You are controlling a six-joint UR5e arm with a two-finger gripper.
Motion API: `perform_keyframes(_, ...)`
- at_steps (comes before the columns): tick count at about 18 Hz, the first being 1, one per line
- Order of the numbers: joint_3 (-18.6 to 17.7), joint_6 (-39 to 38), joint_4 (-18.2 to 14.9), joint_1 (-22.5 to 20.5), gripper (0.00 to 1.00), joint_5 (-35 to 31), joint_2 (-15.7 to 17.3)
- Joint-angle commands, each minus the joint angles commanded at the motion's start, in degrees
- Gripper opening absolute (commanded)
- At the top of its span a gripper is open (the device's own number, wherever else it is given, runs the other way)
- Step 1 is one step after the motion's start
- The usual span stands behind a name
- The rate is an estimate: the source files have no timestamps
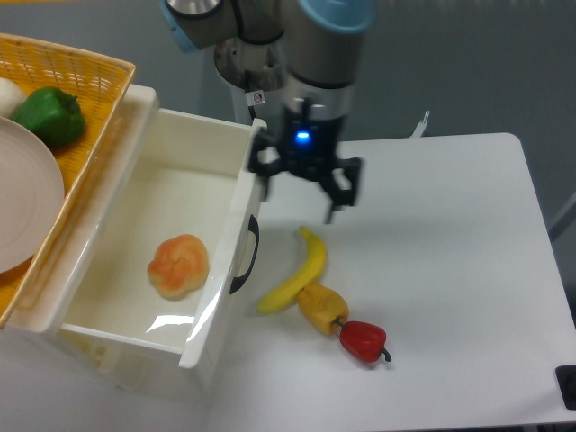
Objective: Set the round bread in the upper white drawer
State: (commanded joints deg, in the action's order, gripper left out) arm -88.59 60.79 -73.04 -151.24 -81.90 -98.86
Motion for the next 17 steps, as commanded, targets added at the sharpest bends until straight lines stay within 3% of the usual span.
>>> perform_keyframes(3,0.26,8.79,0.44,-4.66,1.0,-2.12,-3.34)
perform_keyframes(7,0.35,14.97,1.23,-6.69,1.0,-9.14,-7.82)
perform_keyframes(11,1.22,15.84,7.98,-8.71,1.0,-11.71,-14.23)
perform_keyframes(13,2.37,21.0,8.61,-9.86,1.0,-11.62,-17.49)
perform_keyframes(15,2.29,28.12,8.61,-10.38,1.0,-11.7,-18.47)
perform_keyframes(17,2.02,30.17,8.7,-10.47,1.0,-11.62,-18.82)
